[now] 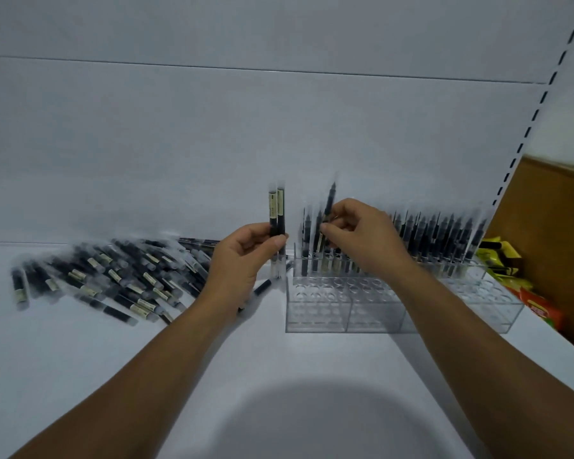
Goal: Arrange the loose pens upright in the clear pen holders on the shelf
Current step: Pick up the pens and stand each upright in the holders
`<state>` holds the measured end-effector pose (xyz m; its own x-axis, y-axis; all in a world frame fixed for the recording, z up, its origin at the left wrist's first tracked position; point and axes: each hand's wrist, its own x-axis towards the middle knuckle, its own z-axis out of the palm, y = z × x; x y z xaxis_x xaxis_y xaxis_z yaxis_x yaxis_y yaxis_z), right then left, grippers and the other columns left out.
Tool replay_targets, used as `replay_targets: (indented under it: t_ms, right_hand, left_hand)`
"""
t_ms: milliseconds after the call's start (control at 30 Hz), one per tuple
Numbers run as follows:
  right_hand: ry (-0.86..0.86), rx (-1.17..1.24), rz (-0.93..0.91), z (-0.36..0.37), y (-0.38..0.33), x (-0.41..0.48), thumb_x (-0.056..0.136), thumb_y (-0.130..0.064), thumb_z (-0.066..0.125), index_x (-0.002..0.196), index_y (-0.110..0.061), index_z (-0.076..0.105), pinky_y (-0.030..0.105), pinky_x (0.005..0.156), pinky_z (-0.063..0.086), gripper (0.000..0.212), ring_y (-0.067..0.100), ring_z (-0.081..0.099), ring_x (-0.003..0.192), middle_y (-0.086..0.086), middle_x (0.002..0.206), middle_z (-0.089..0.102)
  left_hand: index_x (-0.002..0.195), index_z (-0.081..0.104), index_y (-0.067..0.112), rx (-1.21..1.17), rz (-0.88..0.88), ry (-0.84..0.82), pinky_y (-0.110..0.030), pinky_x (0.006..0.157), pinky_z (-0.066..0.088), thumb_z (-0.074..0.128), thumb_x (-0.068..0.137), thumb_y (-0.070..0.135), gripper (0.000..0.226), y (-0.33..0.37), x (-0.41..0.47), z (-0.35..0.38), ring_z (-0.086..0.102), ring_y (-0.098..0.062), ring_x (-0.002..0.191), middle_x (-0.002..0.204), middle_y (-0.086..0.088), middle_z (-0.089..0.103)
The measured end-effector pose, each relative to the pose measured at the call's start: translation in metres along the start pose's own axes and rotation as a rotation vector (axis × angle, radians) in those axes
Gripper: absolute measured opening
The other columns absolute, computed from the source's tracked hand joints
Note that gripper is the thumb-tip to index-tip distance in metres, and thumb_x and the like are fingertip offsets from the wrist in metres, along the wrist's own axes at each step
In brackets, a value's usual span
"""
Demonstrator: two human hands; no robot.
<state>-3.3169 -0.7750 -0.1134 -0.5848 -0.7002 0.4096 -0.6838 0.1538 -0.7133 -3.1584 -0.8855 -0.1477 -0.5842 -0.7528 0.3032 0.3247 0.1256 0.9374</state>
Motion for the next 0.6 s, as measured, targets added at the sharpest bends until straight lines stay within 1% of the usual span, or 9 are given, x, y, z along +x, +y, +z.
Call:
replay_targets:
  t_ms: [100,233,300,400,467,533,600]
  right_hand:
    - [0.017,-0.039,0.003,0.002,0.002,0.001,0.090,-0.026,0.069,0.093,-0.024,0.060,0.034,0.073,0.058,0.009,0.016,0.068,0.080,-0.008,0.082,0.068]
    - [-0.058,-0.126,0.035,0.009,0.008,-0.002,0.087,-0.026,0.071,0.088,-0.026,0.060,0.030,0.073,0.054,0.011,0.012,0.065,0.077,-0.008,0.080,0.067]
    - [-0.086,-0.155,0.051,0.011,0.010,-0.004,0.088,-0.028,0.070,0.089,-0.027,0.060,0.024,0.068,0.050,0.010,0.009,0.063,0.077,-0.010,0.080,0.066]
    - [-0.071,-0.134,0.062,0.011,0.010,-0.006,0.088,-0.029,0.069,0.095,-0.027,0.064,0.022,0.067,0.049,0.009,0.007,0.063,0.076,-0.011,0.080,0.067]
    - [-0.063,-0.138,0.064,0.010,0.010,-0.008,0.088,-0.031,0.069,0.100,-0.026,0.067,0.026,0.072,0.052,0.013,0.006,0.064,0.077,-0.012,0.081,0.068]
    - [-0.060,-0.136,0.068,0.008,0.009,-0.011,0.088,-0.032,0.070,0.103,-0.026,0.068,0.032,0.079,0.056,0.016,0.007,0.065,0.080,-0.014,0.084,0.068]
    - [-0.037,-0.122,0.061,0.002,0.008,-0.015,0.088,-0.034,0.069,0.103,-0.027,0.069,0.036,0.081,0.057,0.016,0.007,0.065,0.081,-0.015,0.084,0.068]
  left_hand:
    - [0.102,0.071,0.010,0.010,0.000,-0.006,-0.017,0.076,0.053,0.068,0.083,0.005,0.019,-0.001,-0.001,0.001,0.068,-0.013,0.087,0.098,-0.010,0.074]
    - [0.102,0.070,0.010,0.005,0.002,-0.020,-0.017,0.078,0.053,0.067,0.084,0.004,0.019,-0.001,-0.003,0.002,0.069,-0.012,0.088,0.098,-0.009,0.074]
    - [0.103,0.070,0.009,-0.010,0.000,-0.025,-0.017,0.078,0.054,0.066,0.085,0.003,0.020,-0.001,-0.005,0.003,0.069,-0.011,0.087,0.098,-0.008,0.074]
    - [0.104,0.069,0.007,-0.070,-0.042,-0.012,-0.017,0.075,0.055,0.065,0.086,0.002,0.019,0.001,-0.007,0.006,0.067,-0.011,0.086,0.098,-0.009,0.073]
    - [0.103,0.070,0.008,-0.054,-0.027,-0.014,-0.017,0.075,0.055,0.065,0.086,0.003,0.019,0.002,-0.007,0.006,0.068,-0.012,0.087,0.097,-0.007,0.074]
    - [0.102,0.070,0.010,-0.051,-0.031,-0.007,-0.017,0.075,0.055,0.066,0.086,0.004,0.018,0.002,-0.008,0.006,0.067,-0.015,0.090,0.099,-0.009,0.073]
    - [0.104,0.069,0.010,-0.091,-0.070,0.014,-0.016,0.069,0.054,0.066,0.086,0.006,0.018,0.003,-0.009,0.007,0.065,-0.016,0.093,0.103,-0.010,0.071]
